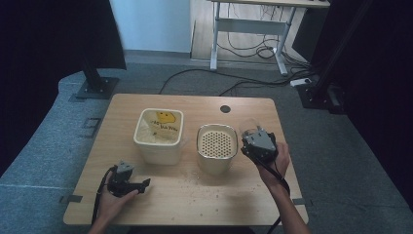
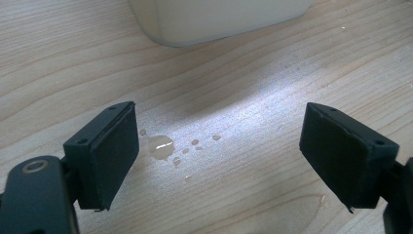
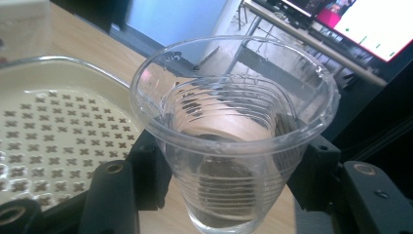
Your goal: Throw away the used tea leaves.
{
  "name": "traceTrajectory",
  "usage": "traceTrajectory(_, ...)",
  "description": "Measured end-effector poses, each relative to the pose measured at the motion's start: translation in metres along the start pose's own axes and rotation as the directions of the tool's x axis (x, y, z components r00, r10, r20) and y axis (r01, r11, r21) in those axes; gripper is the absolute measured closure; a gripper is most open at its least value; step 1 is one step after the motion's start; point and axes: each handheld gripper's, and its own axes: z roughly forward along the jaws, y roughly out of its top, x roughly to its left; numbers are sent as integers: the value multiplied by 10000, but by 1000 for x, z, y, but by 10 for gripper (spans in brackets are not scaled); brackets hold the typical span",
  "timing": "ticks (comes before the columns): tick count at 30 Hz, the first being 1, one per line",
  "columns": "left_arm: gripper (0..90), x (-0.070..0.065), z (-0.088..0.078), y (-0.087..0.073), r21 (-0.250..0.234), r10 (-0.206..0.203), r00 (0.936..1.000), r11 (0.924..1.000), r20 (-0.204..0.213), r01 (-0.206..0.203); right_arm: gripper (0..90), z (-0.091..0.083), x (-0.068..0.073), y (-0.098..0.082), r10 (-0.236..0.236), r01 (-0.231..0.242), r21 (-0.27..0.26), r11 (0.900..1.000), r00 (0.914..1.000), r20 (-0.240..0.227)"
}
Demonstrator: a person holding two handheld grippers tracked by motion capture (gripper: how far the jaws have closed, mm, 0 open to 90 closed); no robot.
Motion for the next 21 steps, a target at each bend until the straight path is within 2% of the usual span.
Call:
traceTrajectory(1,146,0,0,0,-5,-3,10000,10000,1,3,422,1,2,2,-368,367,69,9993,9992,173)
traceTrajectory(2,145,0,0,0,-1,-5,10000,10000,7,5,423,2,7,6,-1260,1251,216,9919,9909,477)
traceTrajectory(3,145,0,0,0,1,-4,10000,10000,-2,4,423,2,7,6,-1260,1251,216,9919,9909,477)
traceTrajectory(7,146,1,0,0,19,11,10000,10000,-16,-11,425,7,18,14,-2751,2710,558,9609,9576,861)
traceTrajectory(8,146,1,0,0,25,-23,10000,10000,-12,23,425,9,22,17,-3210,3155,696,9464,9426,924)
traceTrajectory(9,146,1,0,0,24,-26,10000,10000,-19,26,425,12,31,19,-3950,3867,907,9177,9126,1059)
traceTrajectory(10,146,1,0,0,15,-26,10000,10000,-24,26,425,12,31,19,-3950,3867,907,9177,9126,1059)
traceTrajectory(11,146,2,0,0,16,-36,10000,10000,-20,36,426,14,35,20,-4312,4212,1024,9012,8952,1124)
traceTrajectory(12,146,2,0,0,13,-39,10000,10000,-26,39,427,17,41,23,-4968,4846,1209,8663,8611,1080)
traceTrajectory(13,146,2,0,0,18,-43,10000,10000,-24,43,427,17,41,23,-4968,4846,1209,8663,8611,1080)
traceTrajectory(14,146,2,0,0,17,-43,10000,10000,-23,43,428,18,45,24,-5205,5070,1290,8522,8468,1098)
traceTrajectory(15,146,2,0,0,19,-43,10000,10000,-20,44,429,20,48,25,-5502,5356,1360,8335,8270,1154)
traceTrajectory(16,146,2,-1,0,13,-45,10000,10000,-20,45,429,21,52,25,-5880,5701,1527,8073,7991,1254)
traceTrajectory(17,146,2,-1,0,12,-50,10000,10000,-14,50,429,22,55,25,-6311,6110,1635,7746,7638,1357)
traceTrajectory(18,146,3,-1,0,10,-51,10000,10000,-13,51,429,23,59,25,-6568,6350,1716,7532,7402,1437)
traceTrajectory(19,146,3,-1,0,9,-49,10000,10000,-11,49,429,24,61,26,-6919,6675,1859,7210,7081,1408)
traceTrajectory(20,146,3,-1,0,13,-49,10000,10000,-6,49,428,27,66,26,-7448,7136,2173,6660,6522,1410)
traceTrajectory(21,146,3,-1,0,26,-47,10000,10000,-4,47,428,27,66,26,-7448,7136,2173,6660,6522,1410)
